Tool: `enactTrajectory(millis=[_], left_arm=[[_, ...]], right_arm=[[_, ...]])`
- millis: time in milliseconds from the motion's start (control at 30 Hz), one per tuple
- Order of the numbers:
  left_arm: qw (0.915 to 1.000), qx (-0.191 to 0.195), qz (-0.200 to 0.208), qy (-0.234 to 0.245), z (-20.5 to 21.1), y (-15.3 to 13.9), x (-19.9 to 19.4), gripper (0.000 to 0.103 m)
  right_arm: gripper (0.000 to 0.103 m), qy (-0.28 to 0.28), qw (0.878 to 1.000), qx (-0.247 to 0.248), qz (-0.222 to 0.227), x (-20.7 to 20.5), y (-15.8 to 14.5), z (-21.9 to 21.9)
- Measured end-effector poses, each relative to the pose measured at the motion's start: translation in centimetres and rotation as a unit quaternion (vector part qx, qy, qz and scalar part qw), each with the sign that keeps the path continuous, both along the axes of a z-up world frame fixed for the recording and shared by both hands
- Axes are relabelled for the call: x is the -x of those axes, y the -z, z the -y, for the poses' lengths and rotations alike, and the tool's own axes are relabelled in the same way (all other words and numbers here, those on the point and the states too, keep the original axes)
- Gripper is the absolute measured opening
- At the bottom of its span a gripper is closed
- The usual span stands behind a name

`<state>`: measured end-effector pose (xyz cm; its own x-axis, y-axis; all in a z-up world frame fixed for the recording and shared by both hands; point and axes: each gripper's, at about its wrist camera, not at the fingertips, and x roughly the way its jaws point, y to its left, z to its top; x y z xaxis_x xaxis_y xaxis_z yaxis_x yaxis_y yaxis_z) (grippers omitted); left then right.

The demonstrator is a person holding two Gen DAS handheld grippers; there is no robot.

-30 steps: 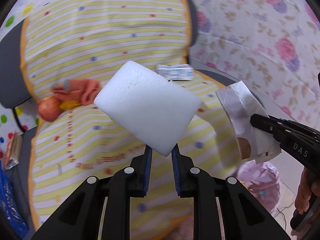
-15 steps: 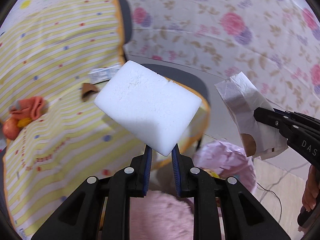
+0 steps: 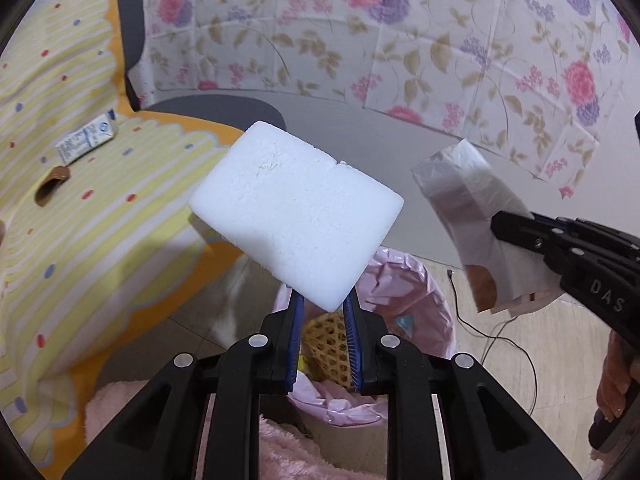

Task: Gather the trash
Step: 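Carry the paper and foam block to the bin and release both, then move both tools back over the chair seat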

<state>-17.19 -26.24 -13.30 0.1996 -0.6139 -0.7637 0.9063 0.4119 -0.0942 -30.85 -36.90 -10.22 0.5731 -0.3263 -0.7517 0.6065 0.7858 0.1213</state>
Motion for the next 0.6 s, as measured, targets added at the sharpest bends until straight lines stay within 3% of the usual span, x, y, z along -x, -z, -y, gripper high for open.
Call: enactTrajectory(millis=[200,267,300,333,400,600], left_arm=[[0.9998,-0.011,-0.018,0.007,2.1,1.0,-0.9,0.027],[0.9997,-0.015,-0.021,0.007,2.7,1.3,-1.0,0.036],[0.9996,-0.017,-0.022,0.006,2.8,1.4,-1.1,0.050],[0.9996,-0.017,-0.023,0.005,2.9,1.5,-1.2,0.055],[0.9995,-0.019,-0.025,0.001,2.8,1.7,-1.5,0.055],[0.9993,-0.015,-0.015,-0.032,0.9,0.4,-2.5,0.058]], right_arm=[[0.004,0.000,0.999,-0.040,-0.005,-0.9,2.5,1.9],[0.007,0.001,0.999,-0.044,-0.006,-1.1,2.9,2.2],[0.012,0.002,0.999,-0.046,-0.007,-1.3,3.1,2.3],[0.020,0.006,0.999,-0.052,-0.010,-1.4,3.5,2.6],[0.029,0.008,0.998,-0.060,-0.009,-1.5,3.8,2.9],[0.030,0.019,0.999,-0.048,-0.003,-0.8,2.7,2.9]])
